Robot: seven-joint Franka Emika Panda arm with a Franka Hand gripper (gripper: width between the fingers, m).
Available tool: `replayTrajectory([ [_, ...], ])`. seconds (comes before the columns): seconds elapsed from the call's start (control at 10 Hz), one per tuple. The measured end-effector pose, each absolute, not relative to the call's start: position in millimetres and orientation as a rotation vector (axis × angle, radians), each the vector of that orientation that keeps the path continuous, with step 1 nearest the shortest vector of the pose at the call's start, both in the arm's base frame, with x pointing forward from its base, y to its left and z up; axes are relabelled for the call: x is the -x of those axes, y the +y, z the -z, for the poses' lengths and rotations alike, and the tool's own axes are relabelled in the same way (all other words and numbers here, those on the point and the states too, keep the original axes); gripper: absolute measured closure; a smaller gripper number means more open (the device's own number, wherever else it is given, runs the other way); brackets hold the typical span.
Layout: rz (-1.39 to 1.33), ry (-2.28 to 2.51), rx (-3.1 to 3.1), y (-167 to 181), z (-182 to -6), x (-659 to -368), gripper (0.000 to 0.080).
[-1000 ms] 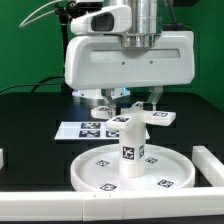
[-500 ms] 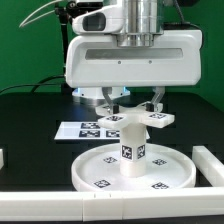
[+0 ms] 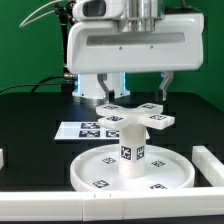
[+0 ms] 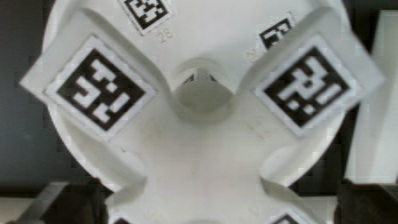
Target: Assemble round table
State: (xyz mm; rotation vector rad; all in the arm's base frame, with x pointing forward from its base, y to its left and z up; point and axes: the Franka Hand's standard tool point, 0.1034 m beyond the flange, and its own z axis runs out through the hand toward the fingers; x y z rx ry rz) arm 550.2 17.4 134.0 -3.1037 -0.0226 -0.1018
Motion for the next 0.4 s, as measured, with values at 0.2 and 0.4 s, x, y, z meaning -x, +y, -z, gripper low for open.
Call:
replayTrajectory([
  [0.2,0.099,-0.023,3.106,16.7,-130.7,-549.9,0.015],
  [0.4,0.098,-0.023,3.107,16.7,-130.3,-549.7,0.015],
])
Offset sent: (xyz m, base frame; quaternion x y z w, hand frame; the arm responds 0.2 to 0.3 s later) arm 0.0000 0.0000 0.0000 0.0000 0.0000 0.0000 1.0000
